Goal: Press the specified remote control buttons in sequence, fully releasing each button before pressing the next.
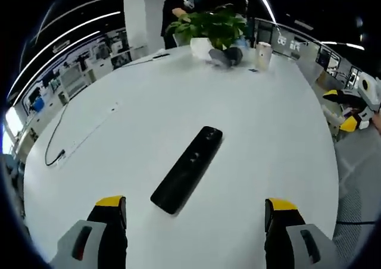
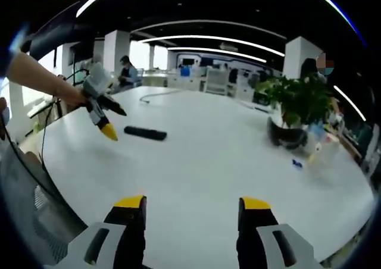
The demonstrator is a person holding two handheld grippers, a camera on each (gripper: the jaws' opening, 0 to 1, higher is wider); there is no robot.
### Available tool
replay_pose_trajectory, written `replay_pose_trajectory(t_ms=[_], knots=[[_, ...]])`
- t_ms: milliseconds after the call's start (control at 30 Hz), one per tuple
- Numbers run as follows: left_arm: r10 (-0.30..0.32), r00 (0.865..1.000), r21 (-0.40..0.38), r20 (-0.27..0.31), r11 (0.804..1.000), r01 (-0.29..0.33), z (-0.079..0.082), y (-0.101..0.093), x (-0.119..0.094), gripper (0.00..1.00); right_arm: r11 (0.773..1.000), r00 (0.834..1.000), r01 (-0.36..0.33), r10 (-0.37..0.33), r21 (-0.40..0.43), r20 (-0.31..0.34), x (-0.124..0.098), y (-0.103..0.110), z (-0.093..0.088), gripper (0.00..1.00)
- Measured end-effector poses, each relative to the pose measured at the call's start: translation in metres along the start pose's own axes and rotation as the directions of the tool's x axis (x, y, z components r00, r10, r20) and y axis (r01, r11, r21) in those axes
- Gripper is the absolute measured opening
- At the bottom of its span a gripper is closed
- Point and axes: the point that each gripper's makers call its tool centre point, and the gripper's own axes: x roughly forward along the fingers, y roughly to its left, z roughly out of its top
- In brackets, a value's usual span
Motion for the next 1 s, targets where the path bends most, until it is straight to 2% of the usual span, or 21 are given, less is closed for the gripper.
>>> replay_pose_trajectory(t_ms=[167,500,733,800,900,1000], knots=[[-0.003,1.0,0.009,-0.006,1.0,0.003,0.002,0.002,0.001,1.0,1.0,1.0,-0.003,0.003,-0.002,-0.011,0.0,0.001,-0.002,0.6],[-0.017,1.0,0.088,-0.026,0.996,0.02,0.011,0.01,0.006,0.98,1.0,1.0,-0.008,0.008,-0.007,-0.028,0.001,0.002,-0.005,0.58],[-0.036,0.998,0.091,-0.044,0.995,0.04,0.016,0.017,0.009,0.98,1.0,0.999,-0.017,0.016,-0.009,-0.037,0.002,0.004,-0.007,0.56],[-0.074,0.996,0.097,-0.048,0.992,0.079,0.016,0.012,0.009,0.98,1.0,0.999,-0.017,0.016,-0.011,-0.041,0.002,0.004,-0.008,0.56],[-0.117,0.991,0.063,-0.063,0.991,0.121,0.015,0.008,0.008,0.96,1.0,0.999,-0.019,0.019,-0.009,-0.045,0.002,0.004,-0.009,0.56],[-0.122,0.991,0.06,-0.063,0.99,0.125,0.017,0.011,0.009,0.92,1.0,0.999,-0.026,0.025,-0.008,-0.047,0.002,0.005,-0.009,0.54]])
